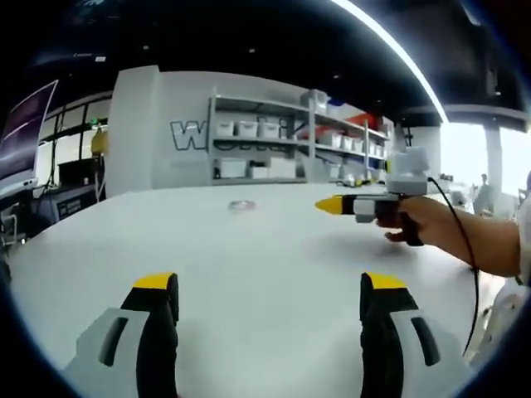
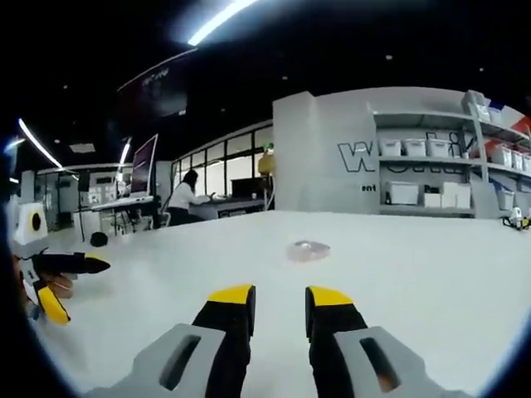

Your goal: Open the resealable bag by pulling the two sides of the seal apart until the entire bag opening is separated and visibly accessible.

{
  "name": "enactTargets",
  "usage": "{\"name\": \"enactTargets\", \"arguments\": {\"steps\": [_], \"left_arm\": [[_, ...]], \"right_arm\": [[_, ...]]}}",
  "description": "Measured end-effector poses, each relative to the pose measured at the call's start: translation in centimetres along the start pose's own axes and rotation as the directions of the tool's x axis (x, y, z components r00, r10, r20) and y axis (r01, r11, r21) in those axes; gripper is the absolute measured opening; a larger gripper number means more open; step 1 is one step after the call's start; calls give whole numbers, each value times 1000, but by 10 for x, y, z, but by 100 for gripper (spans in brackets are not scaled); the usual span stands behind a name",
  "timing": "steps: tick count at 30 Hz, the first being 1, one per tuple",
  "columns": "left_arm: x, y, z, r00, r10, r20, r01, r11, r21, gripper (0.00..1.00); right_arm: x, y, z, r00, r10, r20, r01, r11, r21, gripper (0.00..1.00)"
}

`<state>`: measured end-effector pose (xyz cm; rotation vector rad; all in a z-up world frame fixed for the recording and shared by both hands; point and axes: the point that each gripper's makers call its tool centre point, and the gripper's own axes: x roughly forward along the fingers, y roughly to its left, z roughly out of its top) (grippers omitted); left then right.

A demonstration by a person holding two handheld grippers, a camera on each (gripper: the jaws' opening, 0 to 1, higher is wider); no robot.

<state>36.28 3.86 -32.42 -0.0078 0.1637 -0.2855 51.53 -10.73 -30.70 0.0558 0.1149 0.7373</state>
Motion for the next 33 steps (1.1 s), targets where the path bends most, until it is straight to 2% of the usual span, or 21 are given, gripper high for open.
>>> {"name": "enactTargets", "arguments": {"steps": [1,4,19,23,33], "left_arm": [[0,0,0,1000,-1,0,1,1000,-1,90],[0,0,0,1000,0,2,0,1000,-3,90],[0,-2,-1,1000,-2,-2,2,1000,-1,90],[0,-2,0,1000,-2,3,2,1000,-8,90],[2,-2,-1,1000,-4,2,4,1000,-12,90]], "right_arm": [[1,0,-3,1000,1,1,-1,999,37,21],[-2,-1,-8,1000,-11,-17,11,1000,4,21],[-3,1,-8,1000,-11,-28,11,1000,-6,21],[5,-4,-5,999,-15,-31,14,1000,-22,21],[30,-9,-12,997,-8,-77,3,998,-62,21]]}}
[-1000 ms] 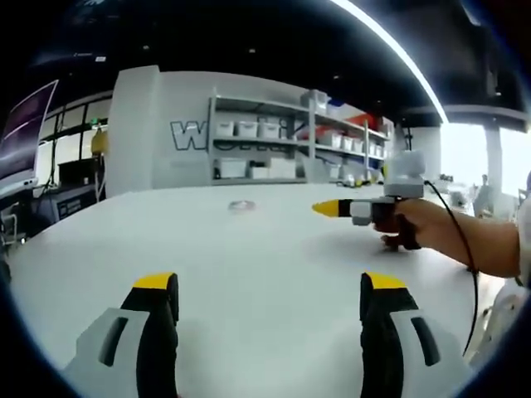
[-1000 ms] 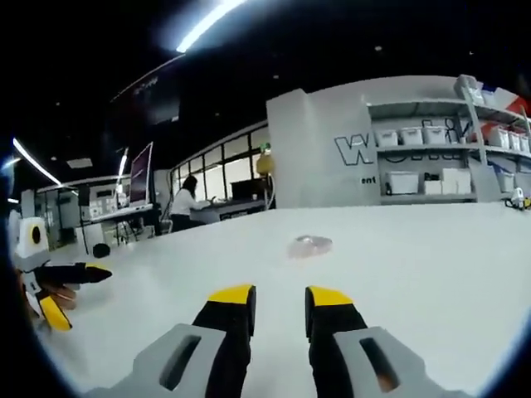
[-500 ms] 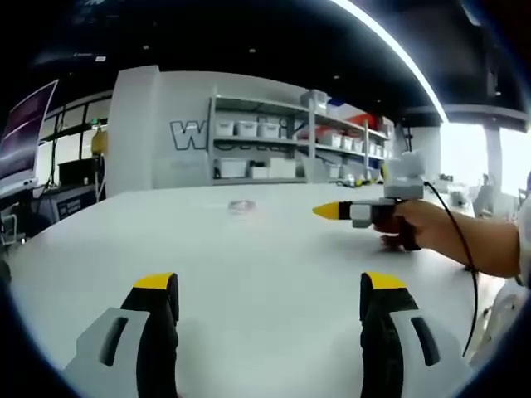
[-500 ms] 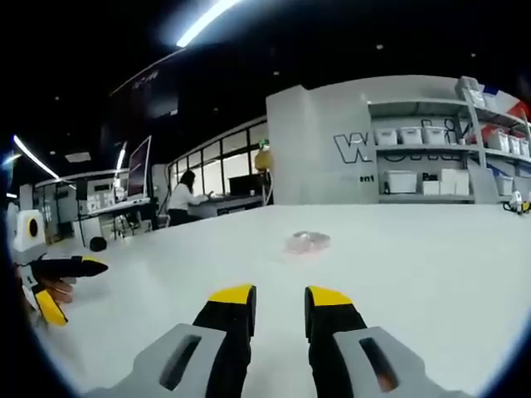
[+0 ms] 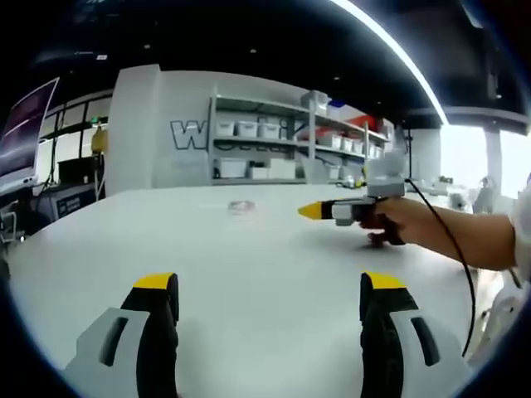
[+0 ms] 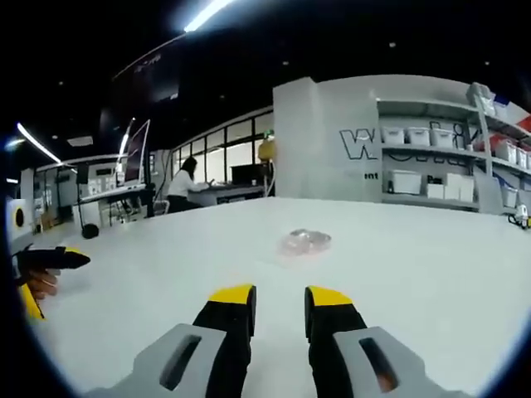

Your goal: Open the resealable bag by pulling the two sides of the seal apart until the entire bag opening is separated and visibly accessible.

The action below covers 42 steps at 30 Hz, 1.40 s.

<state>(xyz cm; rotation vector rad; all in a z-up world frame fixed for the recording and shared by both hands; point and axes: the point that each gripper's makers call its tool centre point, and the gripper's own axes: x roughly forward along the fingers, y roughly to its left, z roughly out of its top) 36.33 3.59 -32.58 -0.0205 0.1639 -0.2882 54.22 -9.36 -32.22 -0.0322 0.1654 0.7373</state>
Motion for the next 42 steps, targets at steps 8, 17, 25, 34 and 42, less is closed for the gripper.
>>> {"name": "enactTargets", "arguments": {"steps": [8,17,25,34,42], "left_arm": [[4,-4,-4,1000,-2,-5,2,1000,3,90],[2,-5,-7,1000,-5,-7,5,1000,1,90],[-1,-4,-8,1000,-8,-8,8,1000,-4,90],[-9,1,-7,1000,-12,-7,12,1000,-10,90],[-10,1,-5,1000,-14,-6,14,1000,-9,90]], "right_arm": [[19,-16,2,1000,-7,-17,6,999,-33,21],[40,-29,0,999,-20,-33,18,999,-38,21],[48,-25,-4,999,-17,-46,15,999,-41,20],[60,-12,-5,998,-18,-59,13,997,-74,20],[72,-9,-1,998,-7,-66,-1,992,-127,17]]}}
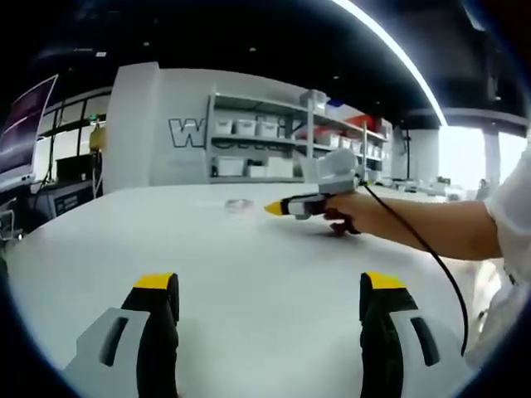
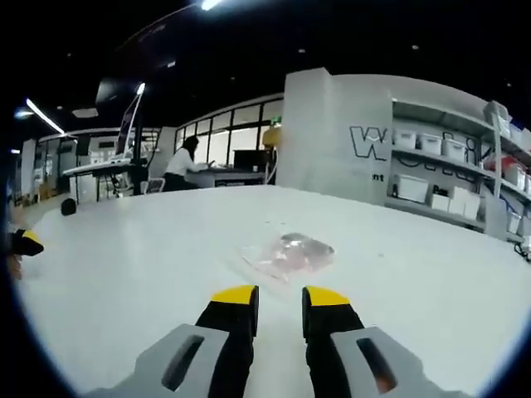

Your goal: Open the resealable bag by pulling the two sides of the seal apart until the entire bag opening is separated and visibly accessible.

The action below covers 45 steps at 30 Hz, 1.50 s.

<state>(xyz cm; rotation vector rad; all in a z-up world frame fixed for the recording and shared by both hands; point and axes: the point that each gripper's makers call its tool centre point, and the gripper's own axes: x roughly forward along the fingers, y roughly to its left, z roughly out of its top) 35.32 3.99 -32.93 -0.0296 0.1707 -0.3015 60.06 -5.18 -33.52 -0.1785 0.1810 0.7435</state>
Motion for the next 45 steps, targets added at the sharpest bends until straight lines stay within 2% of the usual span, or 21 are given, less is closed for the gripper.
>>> {"name": "enactTargets", "arguments": {"steps": [5,11,16,28,37,45], "left_arm": [[-2,1,0,1000,0,-3,0,1000,-1,90],[-1,0,0,1000,-1,-4,1,1000,-3,90],[1,-2,0,1000,-2,-4,2,1000,-7,89],[8,-5,0,1000,-5,-4,5,1000,-11,89],[10,-5,0,1000,-6,-1,6,1000,-21,89],[12,-6,-1,1000,-9,-3,8,1000,-24,89]], "right_arm": [[12,-4,4,1000,6,-9,-7,998,-61,17],[15,-1,0,999,10,-42,-15,992,-123,17],[25,-11,-2,998,7,-59,-16,988,-153,17],[31,-12,-7,997,1,-83,-18,980,-199,17],[46,-20,-7,995,-4,-102,-23,963,-267,16],[52,-22,-5,996,-1,-91,-25,958,-287,8]]}}
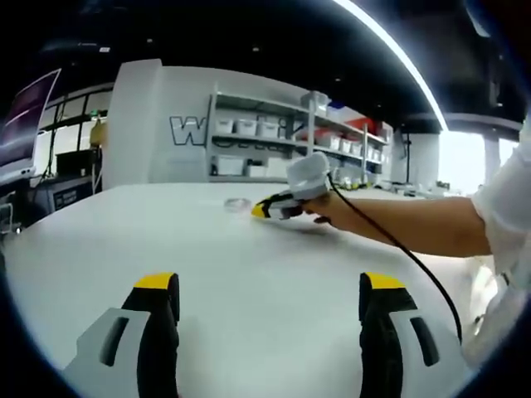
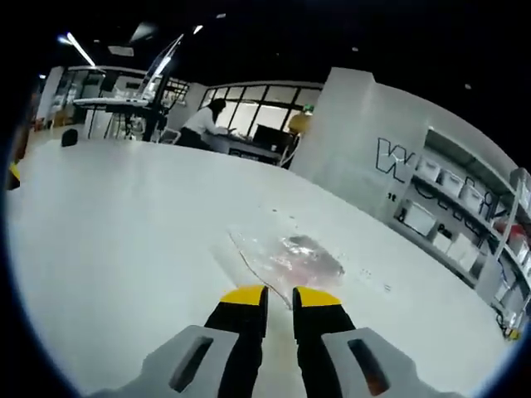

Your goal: Open the resealable bag by pulling the two sides of the seal apart until the entire bag opening is separated and visibly accessible.

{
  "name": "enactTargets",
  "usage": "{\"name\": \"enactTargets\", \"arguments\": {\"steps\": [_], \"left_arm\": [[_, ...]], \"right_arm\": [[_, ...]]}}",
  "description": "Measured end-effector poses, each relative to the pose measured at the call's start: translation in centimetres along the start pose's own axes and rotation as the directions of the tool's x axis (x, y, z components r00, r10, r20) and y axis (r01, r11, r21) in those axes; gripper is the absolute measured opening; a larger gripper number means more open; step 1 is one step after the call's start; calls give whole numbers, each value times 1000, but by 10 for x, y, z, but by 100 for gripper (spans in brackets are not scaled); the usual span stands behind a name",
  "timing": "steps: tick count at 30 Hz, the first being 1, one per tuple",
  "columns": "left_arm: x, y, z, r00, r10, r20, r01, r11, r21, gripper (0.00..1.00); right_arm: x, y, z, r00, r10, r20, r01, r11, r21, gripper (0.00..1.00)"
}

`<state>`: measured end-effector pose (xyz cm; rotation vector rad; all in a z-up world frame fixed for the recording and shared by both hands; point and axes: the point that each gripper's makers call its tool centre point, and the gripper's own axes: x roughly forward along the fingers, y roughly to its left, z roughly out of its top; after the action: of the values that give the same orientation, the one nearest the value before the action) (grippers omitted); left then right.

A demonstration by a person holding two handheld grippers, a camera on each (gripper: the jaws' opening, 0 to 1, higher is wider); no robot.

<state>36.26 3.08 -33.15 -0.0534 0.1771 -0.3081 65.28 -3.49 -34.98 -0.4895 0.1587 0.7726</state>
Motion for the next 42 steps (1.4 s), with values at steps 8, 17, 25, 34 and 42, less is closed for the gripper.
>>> {"name": "enactTargets", "arguments": {"steps": [8,17,25,34,42], "left_arm": [[0,-1,-1,1000,-3,-2,3,1000,-2,89],[0,0,-2,1000,-5,-5,5,1000,-4,89],[0,0,-3,1000,-6,-7,6,1000,-6,89],[0,1,-3,1000,-5,-10,5,1000,-7,89],[-1,2,-4,1000,-4,-11,4,1000,-12,89]], "right_arm": [[1,2,5,1000,4,23,-4,1000,14,0],[0,-7,20,996,-19,89,8,991,130,0],[0,-25,30,992,-50,116,15,959,284,0],[8,-46,40,986,-76,151,-4,883,469,0],[10,-52,51,977,-93,191,-34,820,572,0]]}}
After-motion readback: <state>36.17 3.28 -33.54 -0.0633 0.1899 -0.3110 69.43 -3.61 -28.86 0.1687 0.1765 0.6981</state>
